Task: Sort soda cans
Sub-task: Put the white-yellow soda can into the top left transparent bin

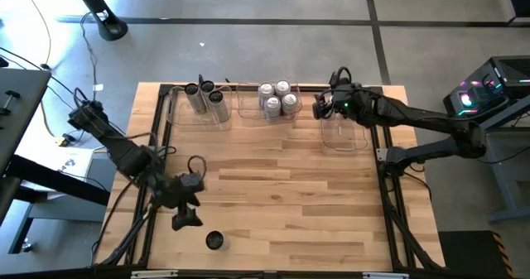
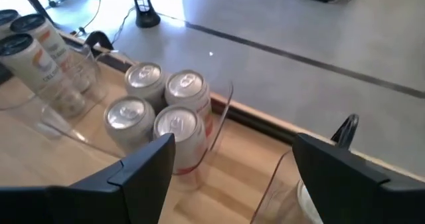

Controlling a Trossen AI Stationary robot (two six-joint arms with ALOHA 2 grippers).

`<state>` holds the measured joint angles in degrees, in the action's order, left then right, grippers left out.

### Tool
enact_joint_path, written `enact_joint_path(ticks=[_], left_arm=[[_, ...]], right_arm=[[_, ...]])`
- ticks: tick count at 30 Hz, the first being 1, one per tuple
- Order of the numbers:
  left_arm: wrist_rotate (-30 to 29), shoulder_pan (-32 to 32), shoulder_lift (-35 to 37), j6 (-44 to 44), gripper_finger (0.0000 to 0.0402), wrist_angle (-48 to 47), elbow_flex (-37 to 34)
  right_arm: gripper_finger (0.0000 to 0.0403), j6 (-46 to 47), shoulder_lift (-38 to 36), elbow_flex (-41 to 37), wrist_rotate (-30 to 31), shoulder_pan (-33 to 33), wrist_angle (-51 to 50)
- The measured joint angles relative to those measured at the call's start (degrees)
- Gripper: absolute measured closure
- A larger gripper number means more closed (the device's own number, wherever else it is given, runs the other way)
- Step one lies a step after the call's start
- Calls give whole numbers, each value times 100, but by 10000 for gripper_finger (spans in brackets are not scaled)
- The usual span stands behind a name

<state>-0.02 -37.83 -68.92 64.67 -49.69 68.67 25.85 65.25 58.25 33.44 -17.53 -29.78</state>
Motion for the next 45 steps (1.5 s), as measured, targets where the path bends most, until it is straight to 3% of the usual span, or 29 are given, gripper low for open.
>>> enact_joint_path(ticks=[2, 12, 15, 23, 28, 35, 45], left_arm=[[-220, -163, -288, -152, 39, -481, 220], [-46, -481, -1962, -1611, 39, -1358, 1375], [-520, -478, -2110, -1633, 39, -1656, 1587], [-564, -573, -2199, -1673, 39, -1304, 1507], [-943, -735, -2551, -1399, 39, -1305, 1746], [-1050, -857, -3187, -1592, 39, -1402, 2325], [-829, -900, -3761, -1521, 39, -1660, 2371]], right_arm=[[103, 119, 0, -85, -10, 50, 16], [103, 413, 2, -284, -246, 71, -360], [103, 387, 2, -284, -258, 71, -473], [103, 245, 2, -284, -357, 69, -687], [103, 84, 2, -284, -379, 69, -924], [103, 108, 2, -284, -498, 66, -1211], [103, 110, 2, -284, -499, 66, -1222]])
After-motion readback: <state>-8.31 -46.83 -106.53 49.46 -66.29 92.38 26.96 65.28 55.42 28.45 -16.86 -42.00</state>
